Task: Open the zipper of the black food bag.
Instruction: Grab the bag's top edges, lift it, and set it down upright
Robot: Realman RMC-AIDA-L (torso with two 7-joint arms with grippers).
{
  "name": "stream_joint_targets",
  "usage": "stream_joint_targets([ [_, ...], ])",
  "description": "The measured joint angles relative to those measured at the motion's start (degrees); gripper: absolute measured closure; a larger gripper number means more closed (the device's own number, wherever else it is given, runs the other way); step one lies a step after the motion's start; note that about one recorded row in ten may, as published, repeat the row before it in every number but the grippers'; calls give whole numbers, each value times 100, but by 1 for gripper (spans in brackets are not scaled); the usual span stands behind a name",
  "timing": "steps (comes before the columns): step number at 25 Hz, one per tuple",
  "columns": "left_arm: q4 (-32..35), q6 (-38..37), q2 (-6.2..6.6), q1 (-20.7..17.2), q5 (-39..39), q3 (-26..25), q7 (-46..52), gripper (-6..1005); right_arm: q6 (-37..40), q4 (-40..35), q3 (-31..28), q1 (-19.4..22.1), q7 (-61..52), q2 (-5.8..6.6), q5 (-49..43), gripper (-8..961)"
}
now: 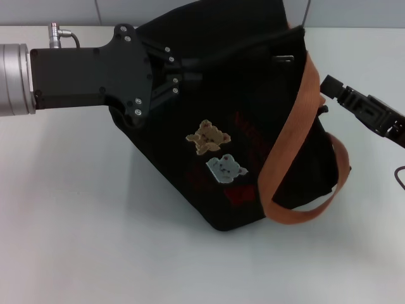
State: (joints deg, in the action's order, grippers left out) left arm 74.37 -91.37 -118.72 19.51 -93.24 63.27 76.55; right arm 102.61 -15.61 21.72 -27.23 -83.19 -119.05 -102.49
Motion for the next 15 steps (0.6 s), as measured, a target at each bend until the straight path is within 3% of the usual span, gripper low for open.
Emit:
stream_joint_targets([
  [4,-4,-3,0,0,4,0,0,921,-72,-43,-117,69,665,2,5,895],
  [8,-20,-3,-4,31,8,1,0,921,-112,95,-368,137,2765,-24,54,856],
  [15,-32,-2,-19,66,15,18,0,921,-448,598,-373,130,5067,-37,67,758],
])
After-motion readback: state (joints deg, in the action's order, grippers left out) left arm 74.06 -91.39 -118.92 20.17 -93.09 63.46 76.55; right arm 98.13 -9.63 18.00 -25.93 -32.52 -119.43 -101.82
